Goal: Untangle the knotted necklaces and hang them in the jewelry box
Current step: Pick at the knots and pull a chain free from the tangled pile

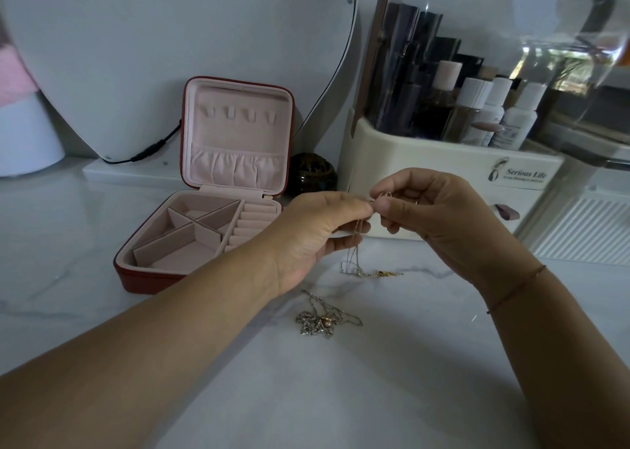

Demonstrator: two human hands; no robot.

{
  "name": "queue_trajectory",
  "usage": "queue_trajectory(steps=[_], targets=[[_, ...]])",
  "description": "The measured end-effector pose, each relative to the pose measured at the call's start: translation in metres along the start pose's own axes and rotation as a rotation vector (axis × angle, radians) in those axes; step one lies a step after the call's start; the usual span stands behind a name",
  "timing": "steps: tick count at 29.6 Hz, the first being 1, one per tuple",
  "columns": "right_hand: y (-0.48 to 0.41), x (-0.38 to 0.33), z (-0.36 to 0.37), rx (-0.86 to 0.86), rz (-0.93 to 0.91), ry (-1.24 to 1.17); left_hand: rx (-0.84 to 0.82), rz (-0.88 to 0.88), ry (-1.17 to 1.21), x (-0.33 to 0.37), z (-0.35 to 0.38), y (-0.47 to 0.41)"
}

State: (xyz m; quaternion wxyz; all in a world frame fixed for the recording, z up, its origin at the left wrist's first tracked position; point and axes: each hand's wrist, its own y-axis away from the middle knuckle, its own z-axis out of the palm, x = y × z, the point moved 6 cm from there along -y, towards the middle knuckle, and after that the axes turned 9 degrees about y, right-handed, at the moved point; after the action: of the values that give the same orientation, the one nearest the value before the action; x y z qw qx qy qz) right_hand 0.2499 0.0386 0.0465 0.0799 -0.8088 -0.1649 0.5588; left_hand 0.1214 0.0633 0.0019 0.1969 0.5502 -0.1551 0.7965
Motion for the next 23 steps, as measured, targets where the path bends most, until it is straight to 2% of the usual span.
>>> queue_trajectory(steps=[10,16,23], targets=[[0.001,0.004,-0.002,0.003,0.068,-0.061,-0.034,0.003,-0.066,-0.001,-0.002,-0.002],[-0.001,0.009,-0.001,0.048,0.138,-0.179,0.02,0.025,-0.134,0.004,-0.001,-0.002],[-0.002,0.01,-0.001,0.14,0.115,-0.139,0.174,0.147,-0.21,0.011,-0.009,0.002]])
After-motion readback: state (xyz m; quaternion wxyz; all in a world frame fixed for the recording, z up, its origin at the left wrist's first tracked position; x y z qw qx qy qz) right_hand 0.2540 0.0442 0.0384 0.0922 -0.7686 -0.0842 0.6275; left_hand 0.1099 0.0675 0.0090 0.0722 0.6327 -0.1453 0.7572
